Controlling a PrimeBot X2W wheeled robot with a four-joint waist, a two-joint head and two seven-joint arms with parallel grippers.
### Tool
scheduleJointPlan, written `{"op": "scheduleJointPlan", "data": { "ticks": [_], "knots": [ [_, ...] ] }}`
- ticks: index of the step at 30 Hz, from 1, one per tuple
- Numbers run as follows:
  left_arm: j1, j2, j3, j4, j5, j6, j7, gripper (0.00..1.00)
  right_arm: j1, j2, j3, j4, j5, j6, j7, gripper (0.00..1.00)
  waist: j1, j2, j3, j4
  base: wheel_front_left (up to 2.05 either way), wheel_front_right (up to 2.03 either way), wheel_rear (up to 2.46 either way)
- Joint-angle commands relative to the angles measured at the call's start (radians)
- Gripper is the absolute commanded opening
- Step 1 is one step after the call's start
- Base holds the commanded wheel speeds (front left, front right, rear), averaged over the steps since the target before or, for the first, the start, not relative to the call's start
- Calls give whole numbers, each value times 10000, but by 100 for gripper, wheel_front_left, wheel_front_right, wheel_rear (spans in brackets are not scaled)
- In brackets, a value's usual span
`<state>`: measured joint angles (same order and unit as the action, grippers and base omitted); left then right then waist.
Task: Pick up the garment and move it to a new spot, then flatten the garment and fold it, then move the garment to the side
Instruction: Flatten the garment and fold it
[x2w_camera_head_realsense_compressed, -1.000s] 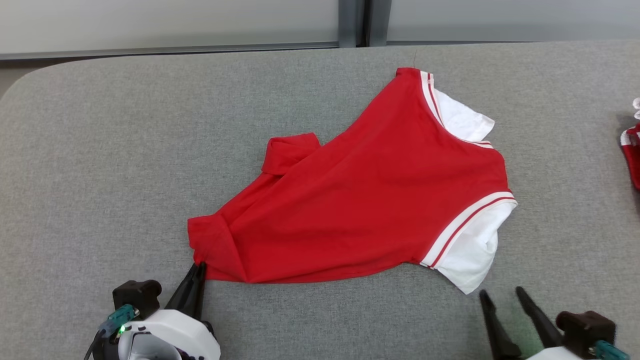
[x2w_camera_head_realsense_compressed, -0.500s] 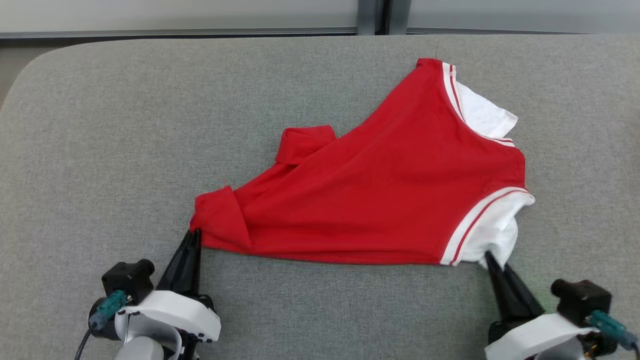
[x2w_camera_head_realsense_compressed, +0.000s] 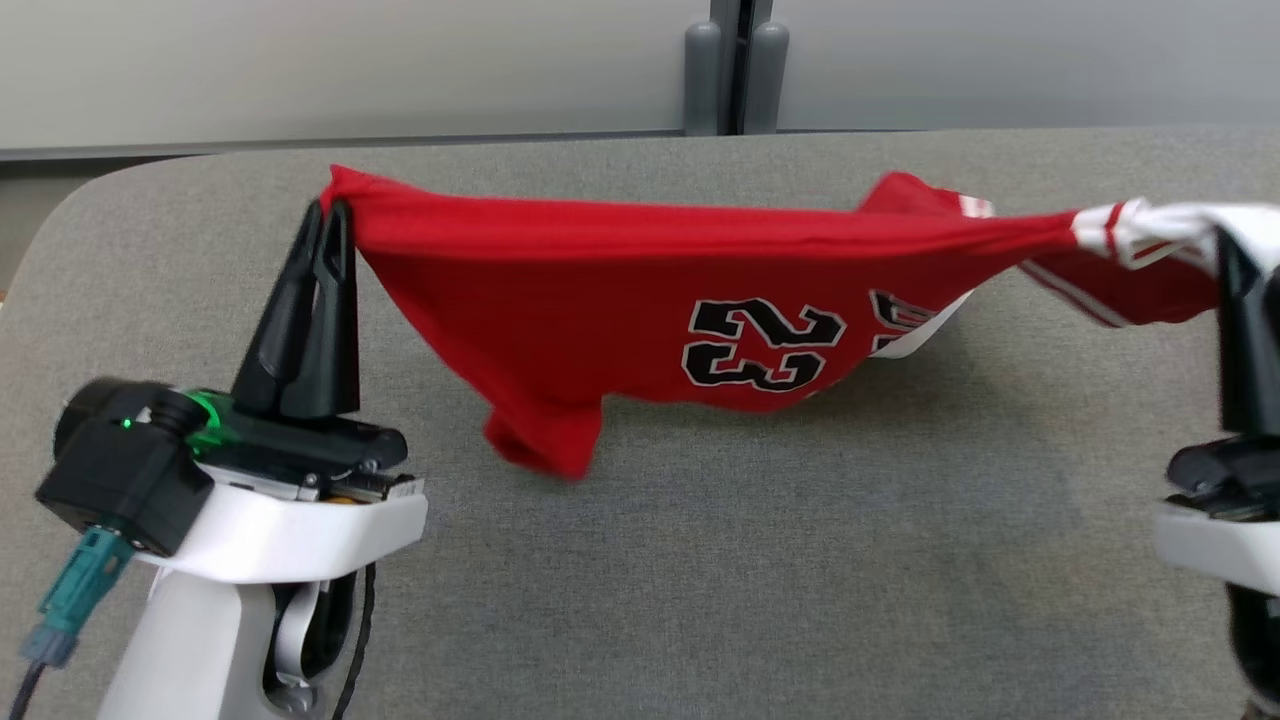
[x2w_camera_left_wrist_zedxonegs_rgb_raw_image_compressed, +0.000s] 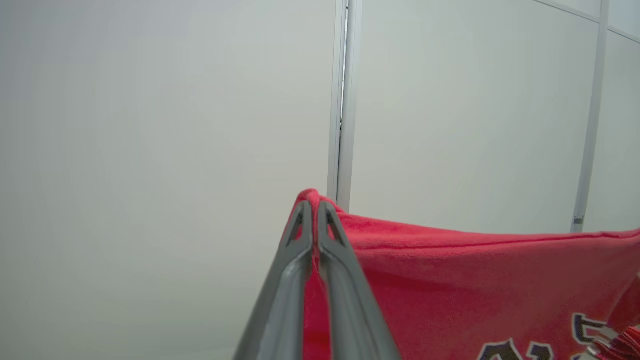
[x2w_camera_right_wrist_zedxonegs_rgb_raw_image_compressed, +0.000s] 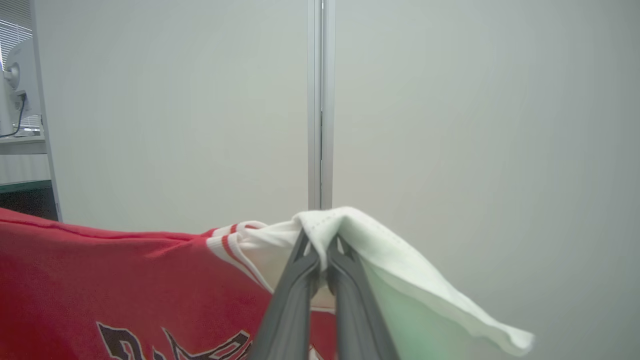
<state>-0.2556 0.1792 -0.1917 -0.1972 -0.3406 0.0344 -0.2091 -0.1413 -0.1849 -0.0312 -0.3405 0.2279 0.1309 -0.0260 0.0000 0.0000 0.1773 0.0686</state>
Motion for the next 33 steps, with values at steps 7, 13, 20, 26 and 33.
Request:
{"op": "scheduleJointPlan", "data": {
  "ticks": [7,13,20,26,33],
  "knots": [
    [-1447,273,116,-1886,365,216,667,0,-1402,-734,-810,-1583,-70,-3,775,0,0,0,-573,-223,0,0,0],
    [-2061,368,230,-2294,264,303,1192,0,-2202,-1102,-1038,-1762,269,-3,1304,0,0,0,-694,-333,0,0,0],
    [-2706,281,371,-1681,-170,153,1243,0,-3036,-1286,-717,-1204,697,-3,1567,0,0,0,-209,-323,0,0,0],
    [-4728,104,476,229,-690,-293,990,0,-5417,-1774,18,235,1213,-3,1552,0,0,0,757,-140,0,0,0],
    [-7593,-128,466,3170,-782,-798,277,0,-8870,-2028,1222,2854,1393,-3,1035,0,0,0,1410,6,0,0,0]
  ]
}}
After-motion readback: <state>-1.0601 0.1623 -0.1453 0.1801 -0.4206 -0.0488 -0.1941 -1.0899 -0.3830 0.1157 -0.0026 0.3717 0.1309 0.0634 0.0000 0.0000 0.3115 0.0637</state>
